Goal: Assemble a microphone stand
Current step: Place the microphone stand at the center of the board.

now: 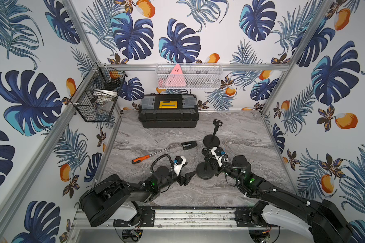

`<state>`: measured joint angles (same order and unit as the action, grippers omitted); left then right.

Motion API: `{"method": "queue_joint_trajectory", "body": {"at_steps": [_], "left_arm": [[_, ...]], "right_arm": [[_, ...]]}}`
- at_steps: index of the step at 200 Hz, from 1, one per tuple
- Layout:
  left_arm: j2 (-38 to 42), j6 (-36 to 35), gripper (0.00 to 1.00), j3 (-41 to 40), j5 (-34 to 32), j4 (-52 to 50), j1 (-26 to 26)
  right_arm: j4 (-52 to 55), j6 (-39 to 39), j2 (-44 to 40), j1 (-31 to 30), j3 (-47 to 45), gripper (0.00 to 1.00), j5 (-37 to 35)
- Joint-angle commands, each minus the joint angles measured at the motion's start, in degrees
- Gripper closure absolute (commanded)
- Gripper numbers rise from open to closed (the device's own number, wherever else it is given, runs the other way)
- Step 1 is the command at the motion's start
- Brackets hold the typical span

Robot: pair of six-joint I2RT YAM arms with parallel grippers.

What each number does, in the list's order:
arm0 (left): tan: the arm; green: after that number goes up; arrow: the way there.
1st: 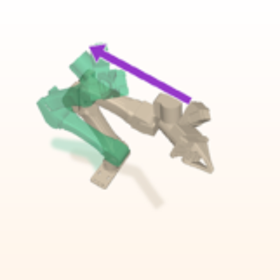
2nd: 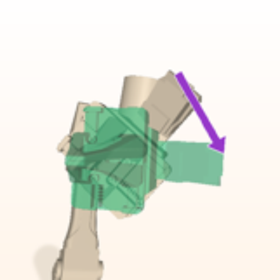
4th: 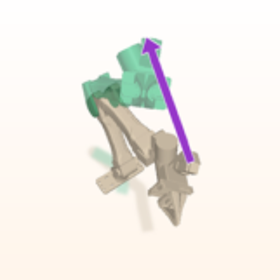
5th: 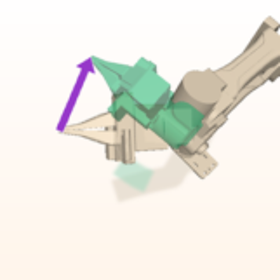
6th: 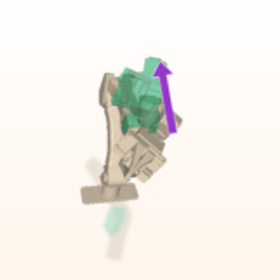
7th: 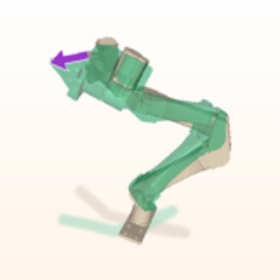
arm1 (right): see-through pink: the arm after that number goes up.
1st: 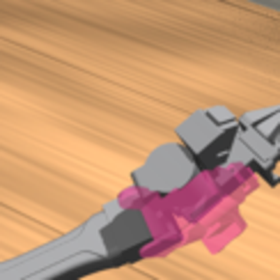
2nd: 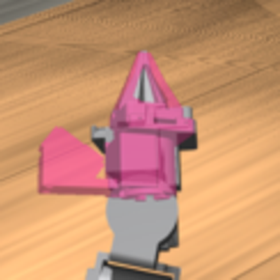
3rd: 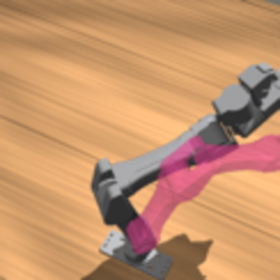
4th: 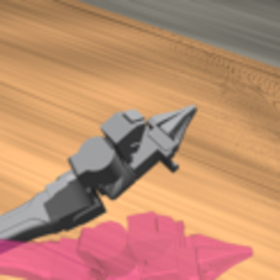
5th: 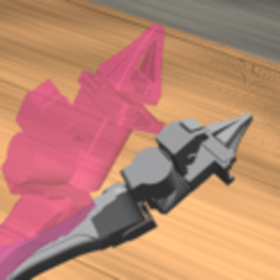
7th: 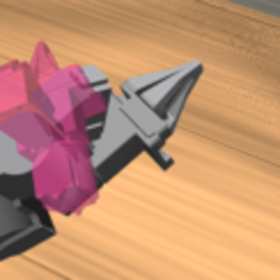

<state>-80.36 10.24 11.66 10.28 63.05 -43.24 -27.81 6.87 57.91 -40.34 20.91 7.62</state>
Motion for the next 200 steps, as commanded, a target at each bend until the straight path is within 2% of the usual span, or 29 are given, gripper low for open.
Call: {"method": "queue_joint_trajectory", "body": {"at_steps": [1,68,162,200], "left_arm": [[-2.8,-5.2,0.2,0.8,1.4,7.9,-0.7],[-14.7,-8.5,0.21,1.3,4.6,20.9,-2.1],[-20.9,-12.2,0.23,6.8,5.5,19.4,-4.3],[-24.1,-12.7,0.25,7.9,5.8,22.3,-5.0]], "right_arm": [[-10.8,0.9,0.3,0.0,-2.3,1.0,0.9],[-16.0,-0.4,2.8,0.0,-5.6,1.0,2.0],[-14.0,-0.8,-1.5,0.0,-9.4,1.0,2.9],[-12.4,-1.3,-3.4,-0.1,-10.1,1.0,3.7]]}}
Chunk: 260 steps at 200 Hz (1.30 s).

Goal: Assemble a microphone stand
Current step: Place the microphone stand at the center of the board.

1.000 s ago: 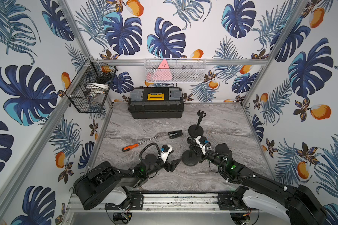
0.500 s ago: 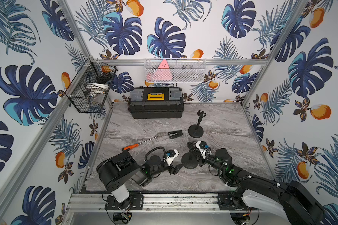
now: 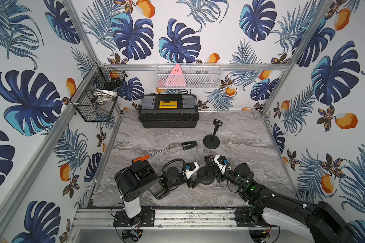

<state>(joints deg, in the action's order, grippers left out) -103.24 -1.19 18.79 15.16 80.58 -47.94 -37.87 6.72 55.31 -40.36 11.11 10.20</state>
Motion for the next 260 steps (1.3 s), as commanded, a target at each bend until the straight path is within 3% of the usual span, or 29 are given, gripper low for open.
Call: {"method": "queue_joint_trajectory", "body": {"at_steps": [1,77,166,260], "left_arm": [[-1.3,-1.3,0.25,0.8,0.9,4.9,-0.3],[-2.2,-4.2,0.31,2.5,0.8,2.3,-1.7],[-7.8,-3.8,0.44,4.4,-1.3,7.3,-2.4],[-9.8,-5.1,0.73,5.0,-0.4,7.6,-2.8]], "right_arm": [[-2.4,-1.2,-0.8,-0.1,-0.4,1.0,1.2],[-3.3,-0.7,0.9,-2.7,-2.0,1.0,-0.6],[-0.6,0.0,-2.2,-4.6,-2.1,1.0,-1.3],[-0.4,0.1,-2.1,-5.3,-2.1,1.0,-2.2]]}}
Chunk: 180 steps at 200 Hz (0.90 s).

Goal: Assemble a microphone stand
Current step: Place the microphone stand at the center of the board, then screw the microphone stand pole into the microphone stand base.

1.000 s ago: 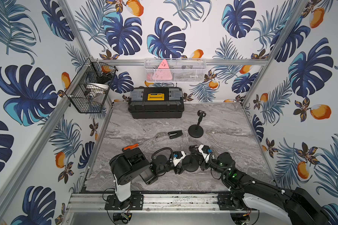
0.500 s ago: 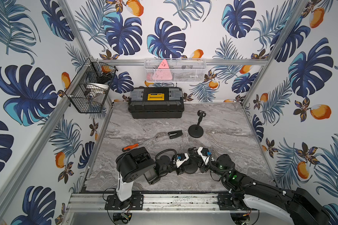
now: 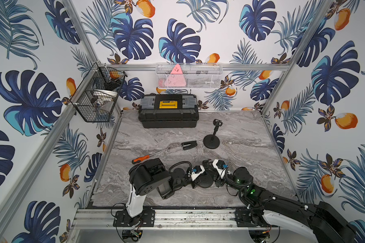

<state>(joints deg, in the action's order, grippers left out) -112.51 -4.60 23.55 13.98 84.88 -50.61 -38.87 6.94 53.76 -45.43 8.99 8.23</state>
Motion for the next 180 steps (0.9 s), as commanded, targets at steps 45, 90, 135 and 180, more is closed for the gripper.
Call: {"method": "queue_joint_trajectory", "body": {"at_steps": [45,90,135,180], "left_arm": [[-1.2,-3.4,0.81,0.0,0.4,3.0,-0.1],[-0.3,-3.8,0.82,-0.6,-0.1,2.4,-0.1],[-1.3,-2.8,0.82,-0.8,0.1,3.3,-0.1],[0.0,-2.9,0.82,-2.2,-0.4,3.3,-0.1]], "right_arm": [[3.8,-1.3,-3.2,-0.3,0.2,0.49,-3.5],[11.3,-1.6,-12.8,-0.1,-0.9,0.31,-5.3],[13.6,0.0,-17.6,0.8,-1.8,0.32,0.1],[8.2,-0.6,-9.6,5.5,-1.1,0.35,11.6]]}}
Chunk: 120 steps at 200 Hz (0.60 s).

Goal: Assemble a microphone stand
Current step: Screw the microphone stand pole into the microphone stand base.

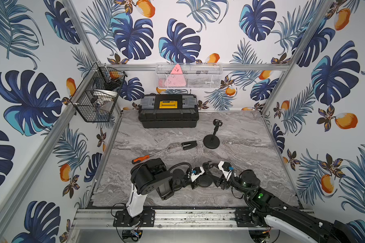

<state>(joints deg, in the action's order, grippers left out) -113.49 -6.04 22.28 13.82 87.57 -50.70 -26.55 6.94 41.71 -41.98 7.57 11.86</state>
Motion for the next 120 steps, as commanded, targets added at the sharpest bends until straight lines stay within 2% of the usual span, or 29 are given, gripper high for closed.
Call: {"method": "queue_joint_trajectory", "body": {"at_steps": [1,54,99,120], "left_arm": [[1.1,-1.5,0.82,-1.0,-0.3,0.6,0.0],[2.0,-2.0,0.81,-1.7,-0.2,0.6,0.0],[3.0,-1.9,0.81,-2.3,0.2,0.6,0.1],[3.1,-1.6,0.8,-2.2,0.5,0.5,0.1]], "right_arm": [[-4.2,-0.6,2.4,2.2,0.3,0.35,8.1],[-8.2,-2.4,4.3,10.8,0.1,0.35,22.6],[-13.4,-3.4,13.6,18.9,3.3,0.34,36.1],[-15.5,-1.3,17.5,19.3,4.7,0.34,37.7]]}}
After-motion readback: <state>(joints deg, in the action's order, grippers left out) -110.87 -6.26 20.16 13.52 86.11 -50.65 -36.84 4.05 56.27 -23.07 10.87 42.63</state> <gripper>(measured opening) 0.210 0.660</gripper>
